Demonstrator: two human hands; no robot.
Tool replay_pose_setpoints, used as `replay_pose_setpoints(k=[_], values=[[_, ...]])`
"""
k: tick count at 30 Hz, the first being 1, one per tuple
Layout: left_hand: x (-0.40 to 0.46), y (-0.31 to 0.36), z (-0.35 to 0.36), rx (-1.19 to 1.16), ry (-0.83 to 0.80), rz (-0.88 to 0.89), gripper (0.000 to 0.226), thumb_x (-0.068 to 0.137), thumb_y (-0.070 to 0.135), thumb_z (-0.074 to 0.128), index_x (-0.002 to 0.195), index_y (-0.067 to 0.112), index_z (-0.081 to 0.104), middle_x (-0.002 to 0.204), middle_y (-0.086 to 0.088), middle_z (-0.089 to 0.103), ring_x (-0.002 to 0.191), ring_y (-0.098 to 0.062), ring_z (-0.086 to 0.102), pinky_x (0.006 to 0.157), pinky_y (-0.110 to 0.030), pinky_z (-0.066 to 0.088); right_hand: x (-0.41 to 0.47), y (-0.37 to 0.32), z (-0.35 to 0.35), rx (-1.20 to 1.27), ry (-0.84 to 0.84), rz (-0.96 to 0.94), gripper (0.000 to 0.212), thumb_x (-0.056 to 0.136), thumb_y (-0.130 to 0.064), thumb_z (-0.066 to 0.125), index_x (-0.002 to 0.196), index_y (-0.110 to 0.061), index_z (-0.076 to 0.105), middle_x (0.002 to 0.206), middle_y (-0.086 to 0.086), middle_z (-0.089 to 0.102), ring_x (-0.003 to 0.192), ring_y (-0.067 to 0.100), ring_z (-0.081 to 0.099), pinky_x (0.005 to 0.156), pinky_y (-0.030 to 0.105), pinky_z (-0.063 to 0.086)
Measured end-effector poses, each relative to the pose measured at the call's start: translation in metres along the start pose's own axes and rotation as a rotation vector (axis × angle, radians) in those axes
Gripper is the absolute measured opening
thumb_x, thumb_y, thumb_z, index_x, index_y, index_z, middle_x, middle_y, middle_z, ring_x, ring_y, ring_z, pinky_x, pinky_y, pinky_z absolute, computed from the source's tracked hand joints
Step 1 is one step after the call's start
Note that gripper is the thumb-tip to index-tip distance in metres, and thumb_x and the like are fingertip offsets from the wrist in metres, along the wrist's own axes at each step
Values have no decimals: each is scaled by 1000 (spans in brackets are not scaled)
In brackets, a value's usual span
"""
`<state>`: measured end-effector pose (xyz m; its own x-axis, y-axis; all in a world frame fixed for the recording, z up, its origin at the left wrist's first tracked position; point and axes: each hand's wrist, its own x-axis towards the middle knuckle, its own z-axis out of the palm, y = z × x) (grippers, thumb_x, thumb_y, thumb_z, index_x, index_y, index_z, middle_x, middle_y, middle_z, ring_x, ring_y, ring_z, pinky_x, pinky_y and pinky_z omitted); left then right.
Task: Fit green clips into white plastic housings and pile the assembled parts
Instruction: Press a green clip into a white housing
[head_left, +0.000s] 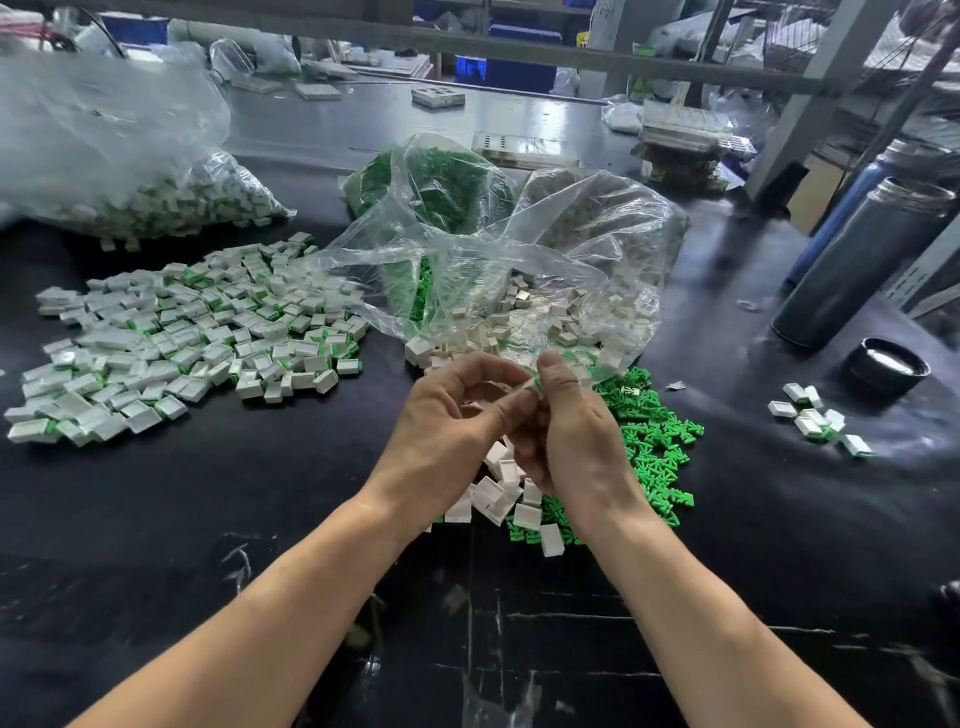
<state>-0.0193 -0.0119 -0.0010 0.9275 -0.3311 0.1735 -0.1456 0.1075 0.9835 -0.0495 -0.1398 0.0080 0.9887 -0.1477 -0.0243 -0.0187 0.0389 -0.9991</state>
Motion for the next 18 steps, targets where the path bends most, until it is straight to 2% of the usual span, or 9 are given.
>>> replay_pose_setpoints(k=[2,4,6,8,9,12,14,18], values=[[-1,1,2,6,-8,3,11,93,14,74,103,9,71,95,-15,75,83,-25,74,75,-34,61,2,4,1,-54,20,-16,61,110,-54,30,88,-21,77,51,-13,53,46,2,48,42,15,34],[-2,1,3,34,-3,7,10,93,14,74,103,11,72,96,-13,75,86,-25,74,78,-35,61,4,7,2,-121,56,-15,66,102,-61,29,100,-18,79,48,-20,55,49,-1,52,51,17,38],[-2,1,4,49,2,9,10,93,14,74,102,11,73,96,-12,76,89,-27,74,82,-38,61,5,9,5,-170,113,-22,62,95,-62,28,88,-28,80,48,-21,53,53,0,51,59,28,38],[-1,1,6,45,10,14,9,92,14,75,100,10,74,96,-12,76,91,-30,74,83,-39,61,4,9,7,-209,158,-59,55,95,-57,28,65,-42,72,48,-21,53,52,-1,50,59,29,38],[-2,0,7,35,15,20,8,92,14,75,98,10,74,96,-12,76,91,-31,73,82,-38,61,3,9,8,-232,183,-77,55,95,-55,28,60,-43,69,50,-20,56,53,0,53,58,29,39],[-2,0,8,11,38,42,6,90,14,76,94,9,75,95,-10,77,89,-27,74,76,-28,60,4,9,9,-296,245,-113,58,94,-51,27,77,-25,75,71,-7,72,74,11,69,67,38,55],[-3,-1,7,8,43,44,5,90,13,77,94,10,75,95,-8,78,90,-25,75,78,-27,60,6,9,9,-322,261,-130,61,93,-49,26,85,-15,77,80,0,75,83,17,71,74,38,58],[-3,-2,5,24,55,15,7,91,15,77,96,10,76,99,-7,78,96,-27,75,89,-42,61,7,10,11,-354,284,-171,51,92,-43,28,70,-21,68,73,-3,70,74,13,67,66,32,53]])
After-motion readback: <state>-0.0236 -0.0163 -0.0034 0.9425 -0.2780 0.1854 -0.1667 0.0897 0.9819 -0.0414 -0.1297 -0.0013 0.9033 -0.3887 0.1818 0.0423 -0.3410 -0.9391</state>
